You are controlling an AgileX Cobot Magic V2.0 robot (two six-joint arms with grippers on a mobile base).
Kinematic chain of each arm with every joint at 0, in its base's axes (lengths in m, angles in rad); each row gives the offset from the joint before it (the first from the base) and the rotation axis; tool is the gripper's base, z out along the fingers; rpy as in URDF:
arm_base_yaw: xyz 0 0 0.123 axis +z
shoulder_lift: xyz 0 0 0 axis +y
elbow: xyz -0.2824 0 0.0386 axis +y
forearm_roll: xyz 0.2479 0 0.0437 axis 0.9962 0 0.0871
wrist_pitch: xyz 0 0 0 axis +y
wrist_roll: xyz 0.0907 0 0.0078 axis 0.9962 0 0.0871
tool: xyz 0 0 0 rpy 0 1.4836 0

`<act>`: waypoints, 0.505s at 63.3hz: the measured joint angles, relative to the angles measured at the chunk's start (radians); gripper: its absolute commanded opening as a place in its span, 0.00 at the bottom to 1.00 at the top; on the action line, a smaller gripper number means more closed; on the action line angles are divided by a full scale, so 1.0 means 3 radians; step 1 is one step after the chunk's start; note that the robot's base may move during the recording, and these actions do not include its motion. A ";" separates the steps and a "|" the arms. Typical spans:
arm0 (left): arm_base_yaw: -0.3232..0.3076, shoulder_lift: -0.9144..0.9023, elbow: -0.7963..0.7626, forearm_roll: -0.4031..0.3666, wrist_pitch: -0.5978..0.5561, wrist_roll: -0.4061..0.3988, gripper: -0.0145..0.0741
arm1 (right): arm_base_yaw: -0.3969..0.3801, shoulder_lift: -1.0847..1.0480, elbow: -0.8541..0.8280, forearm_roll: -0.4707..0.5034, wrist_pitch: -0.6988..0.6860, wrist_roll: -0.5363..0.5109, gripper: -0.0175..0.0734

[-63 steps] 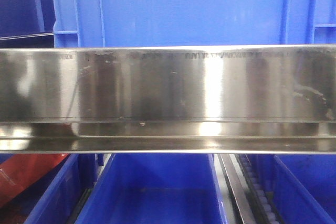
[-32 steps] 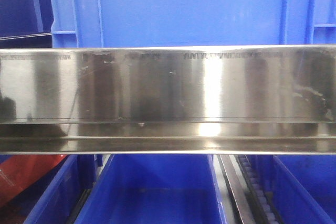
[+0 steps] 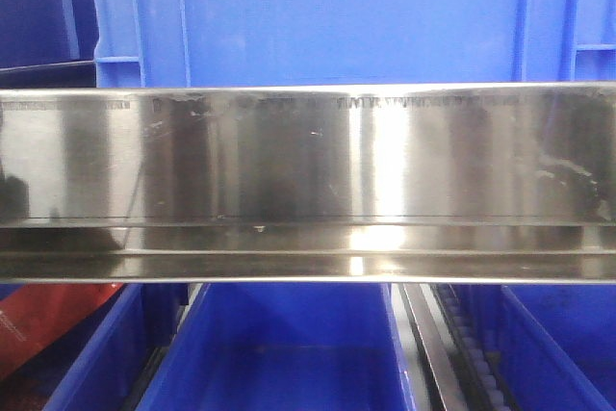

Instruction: Place cylindrical capacitor in blue bin on shelf

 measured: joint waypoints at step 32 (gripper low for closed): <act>0.0000 0.0000 0.0000 0.0000 -0.0005 0.0000 0.05 | -0.0182 -0.0074 0.0204 0.0093 -0.0417 0.0000 0.02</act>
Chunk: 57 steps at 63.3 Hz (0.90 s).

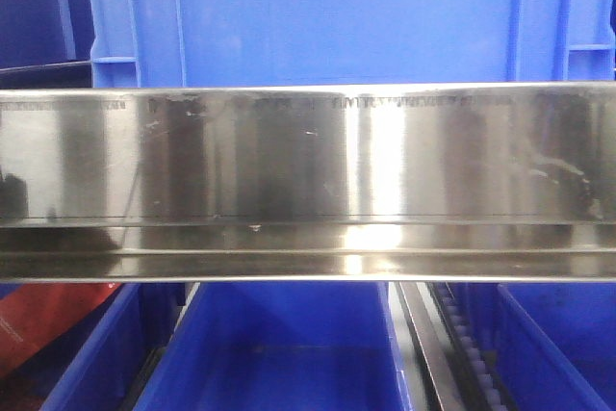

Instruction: Place cylindrical capacitor in blue bin on shelf

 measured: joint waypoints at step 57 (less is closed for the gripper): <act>0.0000 -0.0006 0.0000 0.0000 0.0000 0.0000 0.05 | -0.0768 -0.1394 0.2304 0.0050 -0.1407 0.0045 0.02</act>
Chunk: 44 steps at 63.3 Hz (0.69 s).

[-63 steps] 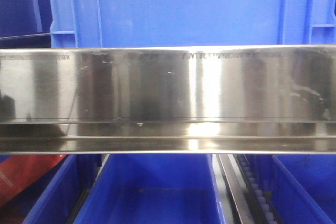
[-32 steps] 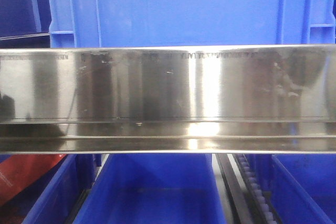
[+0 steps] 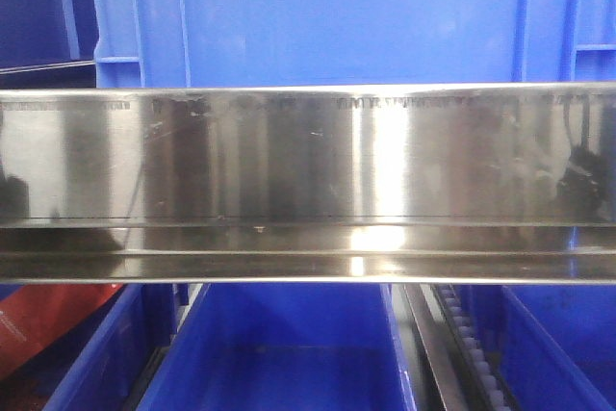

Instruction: Place cylindrical capacitor in blue bin on shelf

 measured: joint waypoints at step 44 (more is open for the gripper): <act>0.0000 0.0000 0.0000 0.0000 0.0000 0.0000 0.05 | 0.0009 0.0000 0.0000 -0.0007 -0.0002 0.0007 0.02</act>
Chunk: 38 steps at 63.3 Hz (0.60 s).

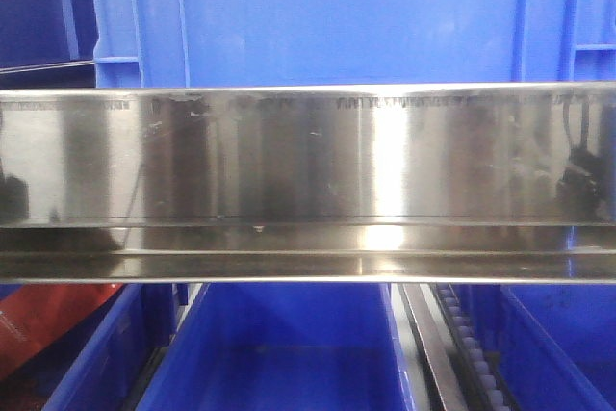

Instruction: Place cylindrical capacitor in blue bin on shelf

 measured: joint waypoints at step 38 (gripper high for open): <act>0.0000 0.0000 0.0000 0.0000 0.0000 -0.0006 0.05 | 0.0000 0.0000 0.0000 0.0000 0.0000 0.0000 0.02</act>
